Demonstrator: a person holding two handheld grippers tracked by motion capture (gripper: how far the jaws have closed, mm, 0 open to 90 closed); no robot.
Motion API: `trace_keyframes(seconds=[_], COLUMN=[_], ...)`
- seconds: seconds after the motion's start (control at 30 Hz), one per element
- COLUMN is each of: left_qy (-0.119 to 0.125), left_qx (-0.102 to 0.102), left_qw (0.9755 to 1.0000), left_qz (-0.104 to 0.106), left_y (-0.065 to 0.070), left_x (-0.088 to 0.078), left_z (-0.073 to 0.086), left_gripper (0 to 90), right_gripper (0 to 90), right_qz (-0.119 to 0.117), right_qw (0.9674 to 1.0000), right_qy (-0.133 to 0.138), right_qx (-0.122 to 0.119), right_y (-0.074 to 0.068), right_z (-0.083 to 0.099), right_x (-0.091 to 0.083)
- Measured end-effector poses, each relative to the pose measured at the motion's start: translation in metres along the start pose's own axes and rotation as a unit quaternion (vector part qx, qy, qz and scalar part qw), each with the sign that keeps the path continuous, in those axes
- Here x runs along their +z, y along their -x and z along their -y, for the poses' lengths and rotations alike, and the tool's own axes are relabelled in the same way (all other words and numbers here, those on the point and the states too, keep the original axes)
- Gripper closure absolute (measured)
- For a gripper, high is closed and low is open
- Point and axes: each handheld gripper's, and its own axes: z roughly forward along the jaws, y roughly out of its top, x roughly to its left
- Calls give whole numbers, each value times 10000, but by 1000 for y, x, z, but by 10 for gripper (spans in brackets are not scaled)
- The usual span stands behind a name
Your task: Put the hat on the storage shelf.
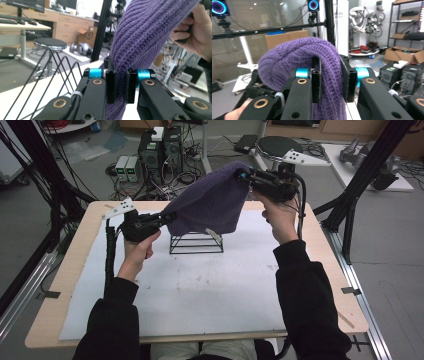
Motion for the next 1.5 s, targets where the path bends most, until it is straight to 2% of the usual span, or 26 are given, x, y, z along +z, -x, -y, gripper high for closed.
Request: trace_keyframes(seconds=[0.1, 0.17, 0.2, 0.33, 0.47, 0.53, 0.6, 0.67, 0.77, 0.97, 1.1, 1.17, 1.27, 1.37, 1.5], left_qy=[73, 115, 118, 165, 218, 212, 278, 360, 457, 472, 555, 576, 434, 194, -20], left_qx=[-26, 13, -17, -47, -50, -41, -115, -205, -230, -287, -317, -264, -274, -280, -257], left_qw=[10000, 9998, 9998, 9998, 9997, 9996, 9993, 9991, 9987, 9985, 9979, 9979, 9986, 9991, 9994], left_qz=[-34, -143, -140, -140, -112, -183, -217, -130, -68, -21, -58, -102, -158, -254, -247], left_y=[-3, -5, -7, -9, -11, -14, -17, -19, -19, -21, -21, -20, -24, -30, -31], left_x=[2, 2, 2, 4, 6, 9, 10, 10, 11, 12, 12, 12, 13, 15, 19], left_z=[-7, -13, -16, -23, -23, -23, -22, -24, -28, -27, -28, -28, -26, -21, -16], left_gripper=[836, 836, 836, 835, 834, 834, 834, 834, 834, 832, 832, 832, 832, 829, 829], right_gripper=[748, 747, 748, 747, 745, 745, 743, 740, 739, 736, 737, 736, 735, 731, 728], right_qz=[33, 75, 123, 142, 132, 107, 108, 80, 13, -34, -63, -62, -58, -50, -47], right_qw=[10000, 10000, 9999, 9998, 9996, 9996, 9997, 9997, 9995, 9992, 9990, 9990, 9991, 9997, 9999], right_qy=[71, 48, 40, 116, 210, 195, 187, 197, 309, 380, 439, 438, 413, 250, 96], right_qx=[4, -35, -105, -122, -141, -156, -145, -101, -39, -88, -79, -69, -45, -30, -15], right_y=[0, 0, 0, 1, 5, 8, 10, 13, 17, 19, 20, 22, 23, 24, 24], right_z=[-6, -11, -13, -19, -22, -22, -21, -21, -22, -25, -26, -26, -24, -21, -14], right_x=[5, 8, 10, 15, 19, 20, 22, 23, 23, 27, 28, 28, 30, 34, 36])
